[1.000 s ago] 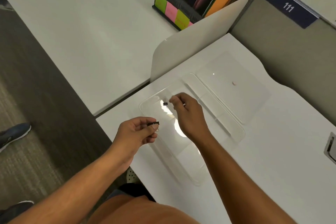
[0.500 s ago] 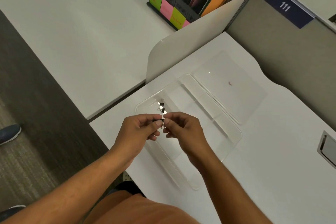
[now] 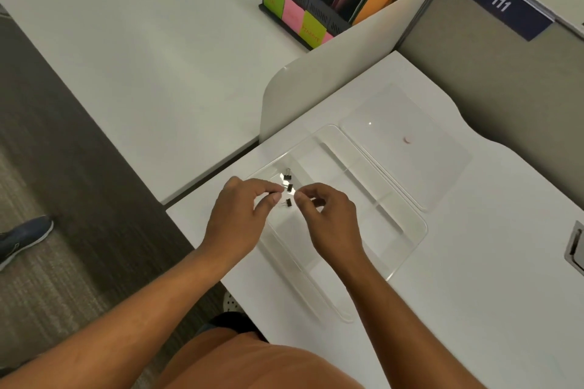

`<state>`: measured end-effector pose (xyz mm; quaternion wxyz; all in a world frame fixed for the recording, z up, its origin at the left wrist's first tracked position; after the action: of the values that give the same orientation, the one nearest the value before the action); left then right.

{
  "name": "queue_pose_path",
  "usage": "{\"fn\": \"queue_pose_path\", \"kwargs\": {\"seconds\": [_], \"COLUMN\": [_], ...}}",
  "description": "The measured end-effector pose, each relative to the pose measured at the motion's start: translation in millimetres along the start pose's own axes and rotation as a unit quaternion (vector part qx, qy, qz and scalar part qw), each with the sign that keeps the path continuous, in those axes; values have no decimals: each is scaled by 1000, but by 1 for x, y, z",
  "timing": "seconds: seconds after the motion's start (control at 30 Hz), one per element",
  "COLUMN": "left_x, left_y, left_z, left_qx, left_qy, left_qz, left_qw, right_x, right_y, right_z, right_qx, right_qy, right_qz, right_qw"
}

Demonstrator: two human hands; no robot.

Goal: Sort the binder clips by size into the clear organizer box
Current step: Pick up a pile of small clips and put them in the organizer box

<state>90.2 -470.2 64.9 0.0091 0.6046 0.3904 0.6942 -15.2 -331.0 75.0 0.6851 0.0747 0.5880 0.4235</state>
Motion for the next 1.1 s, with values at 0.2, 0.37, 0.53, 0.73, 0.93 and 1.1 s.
{"fn": "queue_pose_path", "kwargs": {"seconds": [0.2, 0.37, 0.53, 0.73, 0.93, 1.1], "left_x": [23, 79, 131, 193, 244, 274], "left_y": [-14, -48, -114, -206, -303, -382], "left_z": [1, 36, 68, 106, 167, 206], "left_qx": [27, -24, -130, -255, -338, -397], "left_qy": [-67, -157, -198, -261, -295, -334], "left_qz": [-11, 55, 104, 86, 71, 30], "left_qw": [997, 986, 966, 927, 891, 854], "right_x": [13, 39, 94, 185, 285, 362], "right_y": [17, 58, 114, 189, 254, 291], "right_z": [29, 65, 108, 177, 246, 281], "right_qx": [22, 68, 128, 227, 275, 292], "right_qy": [-7, -16, -62, -156, -222, -259], "right_qz": [-54, -113, -152, -205, -235, -242], "right_qw": [998, 991, 978, 939, 905, 888]}}
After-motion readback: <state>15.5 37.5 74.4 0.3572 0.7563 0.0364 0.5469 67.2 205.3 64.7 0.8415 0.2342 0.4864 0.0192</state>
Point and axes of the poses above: each hand's wrist, its own z-axis away from the middle knuckle, its own y-axis out of the back of the hand, x = y × z, the point moved 4 cm from there along -z, towards the middle knuckle, and after that the axes turned 9 degrees about -y, right-handed, at the moved point
